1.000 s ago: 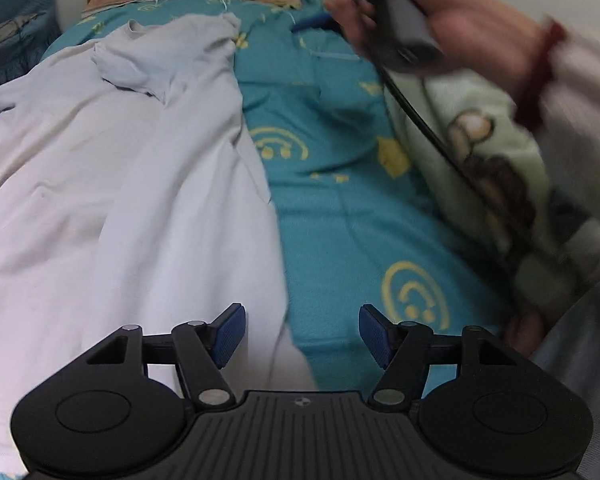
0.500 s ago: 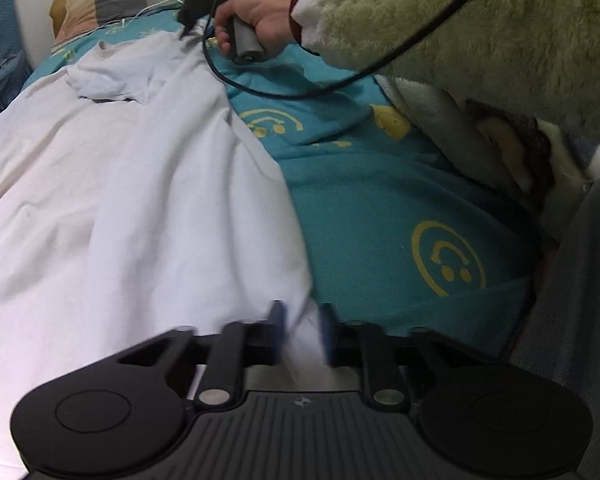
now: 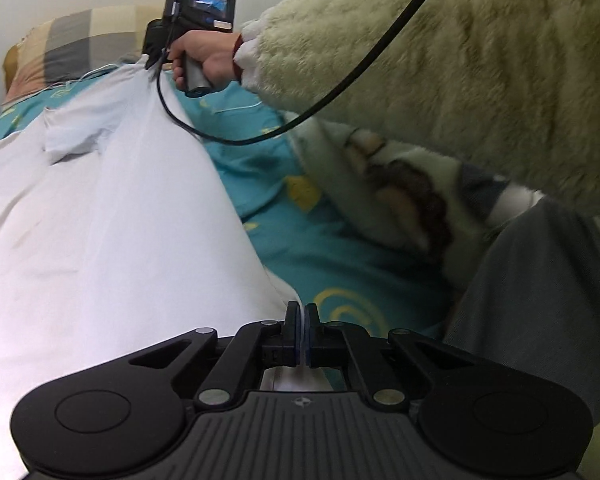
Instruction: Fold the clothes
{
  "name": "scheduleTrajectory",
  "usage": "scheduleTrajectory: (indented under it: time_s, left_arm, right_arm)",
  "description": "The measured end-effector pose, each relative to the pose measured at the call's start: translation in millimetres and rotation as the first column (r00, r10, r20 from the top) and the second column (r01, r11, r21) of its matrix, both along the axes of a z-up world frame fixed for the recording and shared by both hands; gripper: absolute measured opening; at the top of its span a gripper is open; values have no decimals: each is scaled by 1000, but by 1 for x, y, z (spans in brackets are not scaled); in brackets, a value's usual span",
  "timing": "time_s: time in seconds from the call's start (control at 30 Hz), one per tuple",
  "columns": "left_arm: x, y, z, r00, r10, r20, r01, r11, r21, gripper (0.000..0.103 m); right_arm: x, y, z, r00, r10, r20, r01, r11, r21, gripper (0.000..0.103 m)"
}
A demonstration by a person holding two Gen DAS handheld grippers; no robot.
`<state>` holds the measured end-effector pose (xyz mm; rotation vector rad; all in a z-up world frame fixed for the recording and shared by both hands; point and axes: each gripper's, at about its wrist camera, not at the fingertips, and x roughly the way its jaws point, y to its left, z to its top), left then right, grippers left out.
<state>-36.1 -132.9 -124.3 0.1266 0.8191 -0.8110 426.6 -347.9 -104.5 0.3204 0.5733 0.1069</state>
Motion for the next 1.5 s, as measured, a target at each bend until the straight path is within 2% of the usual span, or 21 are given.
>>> scheduleTrajectory:
  time_s: [0.13,0.3,0.43,0.5,0.57,0.63,0.67,0.7,0.73,0.77,0.9,1.13,1.23,1.33,1.4,1.5]
  left_arm:
    - [-2,-27,-3,994,-61,-86,56,997,-57,0]
    - [9,-31,-11,995,-32,-93,29,999,-34,0]
    - [17,-35,-17,995,-9,-99,7,1000,-16,1]
    - [21,-36,-20,995,3,-101,-4,1000,-6,5]
    - [25,-34,-15,997,15,-79,-15,1000,-2,19]
    - [29,-31,-9,998,27,-52,-27,1000,2,27]
    - [31,-30,-6,999,33,-39,-33,999,4,32]
    - [33,-26,-3,999,45,-28,-45,999,2,44]
    - [34,-21,-1,998,62,-15,-62,998,-1,54]
    - [34,-16,2,997,79,-3,-79,997,-2,57]
    - [34,5,10,993,115,13,-115,993,-10,62]
    - [32,40,24,976,196,95,-196,981,-10,67]
    - [39,57,31,965,256,61,-252,966,-64,67]
    - [43,82,43,945,327,27,-321,938,-130,67]
    - [46,107,55,922,387,1,-381,908,-174,68]
    - [59,146,72,870,490,-53,-489,843,-225,70]
  right_arm:
    - [5,-28,-5,1000,-31,-5,31,1000,-4,10]
    - [15,-51,-47,997,-12,-73,10,1000,-29,11]
    - [16,-54,-83,995,-18,-95,20,1000,16,12]
    - [15,-53,-87,995,-30,-97,33,999,31,13]
    - [14,-49,-81,994,-40,-100,42,999,16,17]
    - [9,-46,-70,993,-53,-109,54,998,11,30]
    - [3,-46,-64,993,-57,-107,60,998,18,46]
    - [-5,-47,-58,993,-63,-99,65,998,24,62]
    - [-15,-46,-50,994,-68,-88,70,997,23,67]
    - [-26,-45,-42,995,-72,-75,74,997,17,71]
    - [-82,-33,-10,996,-70,-47,70,997,-15,70]
    - [-198,-5,43,999,-39,-5,39,997,-63,70]
    - [-249,7,59,999,-46,4,46,998,-42,70]
    - [-291,21,72,998,-70,-1,70,998,4,70]
    - [-314,33,75,998,-66,-8,66,997,40,70]
    - [-339,53,73,999,-42,-31,44,995,84,70]
